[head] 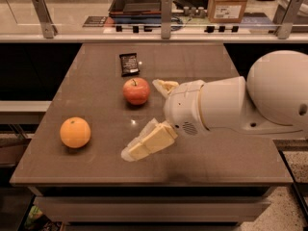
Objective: Pick orange
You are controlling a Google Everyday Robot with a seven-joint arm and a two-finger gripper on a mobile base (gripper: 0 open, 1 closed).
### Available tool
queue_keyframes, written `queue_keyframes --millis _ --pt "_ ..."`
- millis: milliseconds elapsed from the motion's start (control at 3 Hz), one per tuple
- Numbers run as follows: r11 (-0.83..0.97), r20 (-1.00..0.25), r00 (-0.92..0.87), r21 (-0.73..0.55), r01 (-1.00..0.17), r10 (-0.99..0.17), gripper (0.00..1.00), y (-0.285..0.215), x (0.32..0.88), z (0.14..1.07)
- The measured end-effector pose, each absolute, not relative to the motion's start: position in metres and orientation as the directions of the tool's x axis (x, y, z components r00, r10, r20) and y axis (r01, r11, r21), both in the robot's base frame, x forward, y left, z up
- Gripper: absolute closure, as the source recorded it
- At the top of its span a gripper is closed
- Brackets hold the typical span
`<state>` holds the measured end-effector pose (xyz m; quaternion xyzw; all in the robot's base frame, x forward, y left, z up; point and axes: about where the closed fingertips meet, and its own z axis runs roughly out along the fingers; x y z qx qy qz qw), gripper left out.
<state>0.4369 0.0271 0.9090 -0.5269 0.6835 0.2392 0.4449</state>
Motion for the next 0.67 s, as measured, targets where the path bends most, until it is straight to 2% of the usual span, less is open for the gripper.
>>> queue_keyframes --millis 667 --pt "0.317 -0.865 -0.044 -0.135 -0.939 -0.501 0.00 0.039 0.442 0.901"
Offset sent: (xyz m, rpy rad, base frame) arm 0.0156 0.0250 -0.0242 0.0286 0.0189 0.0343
